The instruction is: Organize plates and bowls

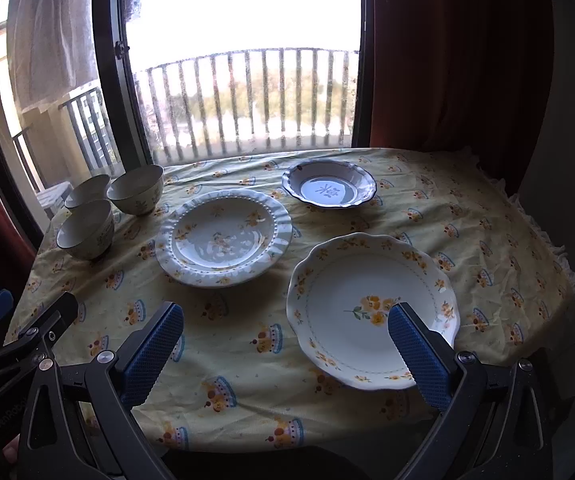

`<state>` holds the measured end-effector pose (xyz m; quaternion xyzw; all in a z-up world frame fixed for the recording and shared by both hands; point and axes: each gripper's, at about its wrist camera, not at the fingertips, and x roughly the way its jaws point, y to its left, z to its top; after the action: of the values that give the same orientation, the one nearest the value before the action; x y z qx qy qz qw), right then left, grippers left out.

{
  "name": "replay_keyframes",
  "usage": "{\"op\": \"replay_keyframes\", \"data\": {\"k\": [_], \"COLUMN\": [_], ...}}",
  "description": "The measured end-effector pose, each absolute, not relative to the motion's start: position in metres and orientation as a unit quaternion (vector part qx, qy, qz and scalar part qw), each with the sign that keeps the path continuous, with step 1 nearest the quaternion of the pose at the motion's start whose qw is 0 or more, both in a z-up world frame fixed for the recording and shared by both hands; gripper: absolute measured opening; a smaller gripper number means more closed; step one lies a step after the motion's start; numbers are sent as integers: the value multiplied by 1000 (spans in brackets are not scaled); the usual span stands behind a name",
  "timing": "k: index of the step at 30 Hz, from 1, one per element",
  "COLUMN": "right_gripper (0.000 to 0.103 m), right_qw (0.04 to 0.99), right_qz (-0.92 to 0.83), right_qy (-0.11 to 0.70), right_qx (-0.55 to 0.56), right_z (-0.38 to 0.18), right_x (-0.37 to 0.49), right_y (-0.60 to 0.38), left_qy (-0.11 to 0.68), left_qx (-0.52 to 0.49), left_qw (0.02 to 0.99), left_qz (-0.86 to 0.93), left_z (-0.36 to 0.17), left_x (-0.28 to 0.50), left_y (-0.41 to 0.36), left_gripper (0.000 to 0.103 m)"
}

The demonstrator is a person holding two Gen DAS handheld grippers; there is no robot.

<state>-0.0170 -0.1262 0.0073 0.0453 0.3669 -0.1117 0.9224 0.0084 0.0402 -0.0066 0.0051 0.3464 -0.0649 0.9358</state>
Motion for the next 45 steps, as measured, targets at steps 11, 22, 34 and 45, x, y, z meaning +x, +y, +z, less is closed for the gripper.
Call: {"op": "replay_keyframes", "data": {"k": [11,22,34,45], "right_gripper": [103,103,103,103], "right_qw": [922,921,920,921], "right_qz": [-112,-113,-119,-124], "right_qy": [367,371,370,365], "right_qx": [46,48,46,56], "right_z": [7,7,6,37], "right_x": [-17,-16,-9,5], "right_y": [-127,-129,-129,-136], "left_qy": [346,352,355,367], "left_qx": [5,10,23,30], "left_qw": [936,934,932,927], "left_qz": [-66,-65,-70,-74], "left_z": [-6,-8,-8,26], "left_x": [10,16,25,37], "left_y": [39,38,36,31], "left_gripper": [96,96,96,97]}}
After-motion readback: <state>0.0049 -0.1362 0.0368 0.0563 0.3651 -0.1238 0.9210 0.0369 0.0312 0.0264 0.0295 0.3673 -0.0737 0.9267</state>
